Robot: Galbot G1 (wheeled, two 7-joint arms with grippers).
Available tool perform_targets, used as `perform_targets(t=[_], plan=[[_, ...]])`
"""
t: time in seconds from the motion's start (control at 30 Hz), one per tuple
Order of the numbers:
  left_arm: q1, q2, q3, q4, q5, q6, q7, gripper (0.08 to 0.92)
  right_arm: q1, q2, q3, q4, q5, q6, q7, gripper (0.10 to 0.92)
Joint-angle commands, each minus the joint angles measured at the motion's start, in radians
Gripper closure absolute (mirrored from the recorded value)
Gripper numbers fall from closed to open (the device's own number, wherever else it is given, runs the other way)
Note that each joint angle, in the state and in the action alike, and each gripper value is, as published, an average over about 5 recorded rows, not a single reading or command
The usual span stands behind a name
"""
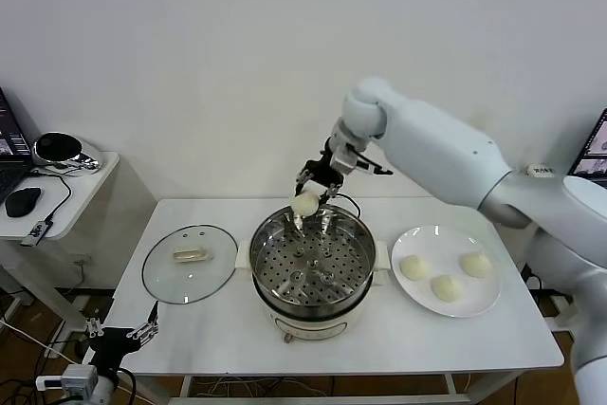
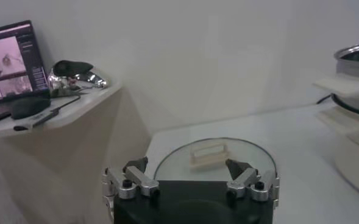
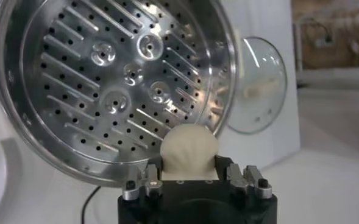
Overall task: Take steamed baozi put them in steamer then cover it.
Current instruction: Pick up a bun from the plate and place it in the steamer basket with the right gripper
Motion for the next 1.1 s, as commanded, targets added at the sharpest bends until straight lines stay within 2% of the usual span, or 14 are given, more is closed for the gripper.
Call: perform_targets(t=[0.03, 0.33, 0.77, 0.87, 1.1], plan=[[0.001, 0.003, -0.002, 0.002, -0.001, 0.000, 0.001, 0.177, -0.017, 0.033, -0.028, 0.000, -0.153, 0.074, 0.045, 0.490], [-0.005, 0.008, -0.001, 0.011, -0.005, 0.002, 0.003, 0.177, -0.073, 0.075, 0.004, -0.100, -0.201, 0.074, 0.052, 0.489], [-0.011, 0.007, 0.002, 0.023, -0.005, 0.002, 0.004, 0.177, -0.107, 0.090, 0.003, -0.131, -0.206, 0.074, 0.079, 0.479], [-0.012, 0.007, 0.003, 0.026, -0.005, 0.002, 0.005, 0.177, -0.105, 0.091, -0.008, -0.139, -0.169, 0.073, 0.097, 0.441], [-0.014, 0.006, 0.005, 0.027, -0.004, 0.003, 0.008, 0.177, -0.094, 0.074, -0.034, -0.120, -0.047, 0.064, 0.081, 0.251]])
